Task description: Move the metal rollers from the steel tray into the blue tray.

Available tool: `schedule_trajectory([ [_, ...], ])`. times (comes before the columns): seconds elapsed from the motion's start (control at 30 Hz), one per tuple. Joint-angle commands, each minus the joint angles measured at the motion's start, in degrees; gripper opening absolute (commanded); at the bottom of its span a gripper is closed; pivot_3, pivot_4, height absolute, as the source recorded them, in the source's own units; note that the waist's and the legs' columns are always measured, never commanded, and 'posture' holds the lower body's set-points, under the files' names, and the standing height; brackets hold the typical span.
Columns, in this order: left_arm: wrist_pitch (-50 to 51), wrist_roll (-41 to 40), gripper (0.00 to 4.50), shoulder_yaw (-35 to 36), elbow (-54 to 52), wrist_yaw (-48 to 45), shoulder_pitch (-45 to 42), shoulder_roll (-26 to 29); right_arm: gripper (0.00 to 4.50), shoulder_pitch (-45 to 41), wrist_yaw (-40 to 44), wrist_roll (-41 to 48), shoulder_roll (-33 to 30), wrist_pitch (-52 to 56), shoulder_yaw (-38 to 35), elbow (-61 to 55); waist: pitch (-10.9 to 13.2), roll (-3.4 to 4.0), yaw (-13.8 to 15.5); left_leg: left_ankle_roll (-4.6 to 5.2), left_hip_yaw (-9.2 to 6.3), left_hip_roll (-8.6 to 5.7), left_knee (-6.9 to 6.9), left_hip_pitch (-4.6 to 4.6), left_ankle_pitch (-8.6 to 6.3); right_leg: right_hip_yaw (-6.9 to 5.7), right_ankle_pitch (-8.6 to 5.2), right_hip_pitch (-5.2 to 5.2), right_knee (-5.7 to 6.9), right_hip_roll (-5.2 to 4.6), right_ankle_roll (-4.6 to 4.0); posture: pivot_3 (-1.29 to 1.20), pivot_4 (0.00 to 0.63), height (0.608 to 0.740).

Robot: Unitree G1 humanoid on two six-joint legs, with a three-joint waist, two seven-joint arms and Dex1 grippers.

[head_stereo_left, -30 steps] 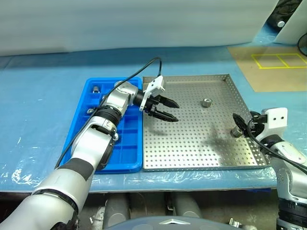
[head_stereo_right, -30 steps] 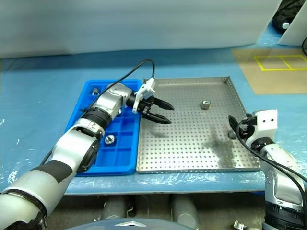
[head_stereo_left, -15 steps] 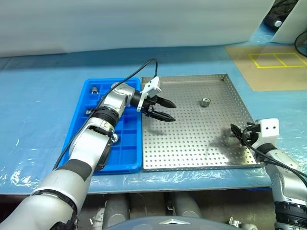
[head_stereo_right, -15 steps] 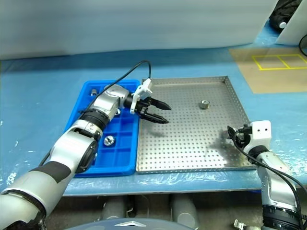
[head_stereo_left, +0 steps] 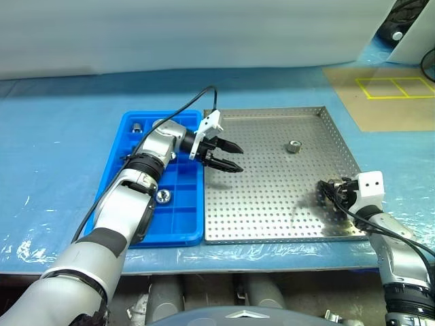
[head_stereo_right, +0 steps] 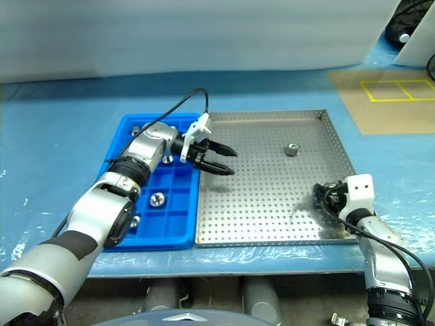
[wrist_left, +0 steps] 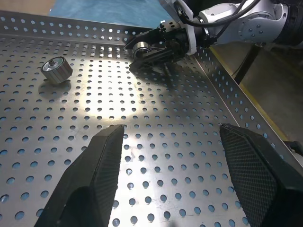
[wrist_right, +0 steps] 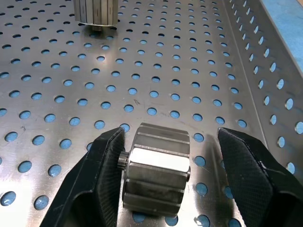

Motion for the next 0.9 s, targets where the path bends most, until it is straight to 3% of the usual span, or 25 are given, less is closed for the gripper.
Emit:
schedule_trajectory([
  [0.03, -0.16, -0.11, 3.40, 1.02, -2.10, 0.17, -0.28, 0.72, 2.22, 0.96, 0.33, 0.15, 0.77, -0.02, 0.98, 1.61, 0.00, 0.00, 0.06, -0.01, 0.00, 0.01, 0.00, 0.00, 0.00, -0.01, 0.00, 0.00, 0.00, 0.00, 0.00, -0.47, 0.150, 0.740],
  [0.13, -0.15, -0.21, 3.40, 1.23, -2.13, 0.48, -0.46, 0.99, 1.28, 0.15, -0.44, -0.44, 1.05, -0.25, 1.31, 1.68, 0.00, 0.00, 0.06, 0.00, 0.00, 0.02, -0.02, 0.00, 0.00, -0.02, 0.00, 0.00, 0.00, 0.00, 0.00, -0.46, 0.150, 0.740],
  [0.43, -0.80, -0.96, 3.40, 5.63, 1.01, 7.17, -4.43, 4.01, 1.24, -6.27, 0.57, 0.61, 1.18, 1.81, 4.06, -1.20, 0.02, 0.03, -0.12, -0.04, -0.01, 0.06, -0.02, 0.04, 0.00, -0.01, 0.01, -0.10, 0.08, 0.01, 0.01, -0.40, 0.150, 0.740],
  [0.6, 3.22, -2.39, 3.40, 10.23, 2.08, 7.86, -6.67, 11.32, 1.24, -18.32, 6.84, 2.91, 1.08, 5.25, 10.21, -3.89, 0.07, 0.10, -0.37, -0.03, -0.02, 0.06, -0.08, -0.08, 0.03, 0.32, 0.05, -0.54, 0.26, 0.06, 0.05, -0.30, 0.150, 0.740],
  [0.77, 7.88, -3.18, 3.40, 10.18, -5.36, 4.30, -2.14, 17.13, 1.24, -27.13, 12.28, 3.73, 3.06, 6.44, 16.08, -2.36, 0.07, 0.12, 1.79, -0.23, 0.02, 0.14, -0.51, -0.04, 0.16, 0.29, 0.04, -0.73, 0.33, 0.12, 0.03, -0.17, 0.150, 0.740],
  [0.9, 16.39, -5.88, 3.40, 11.67, -21.99, 4.95, 8.78, 23.60, 1.24, -33.77, 19.50, 4.97, 7.27, 6.91, 22.88, 0.80, 0.07, 0.13, 3.76, -0.25, 0.05, 0.19, -0.63, -0.22, 0.17, 0.14, -0.01, -0.90, 0.37, 0.10, -0.05, -0.04, 0.150, 0.740],
])
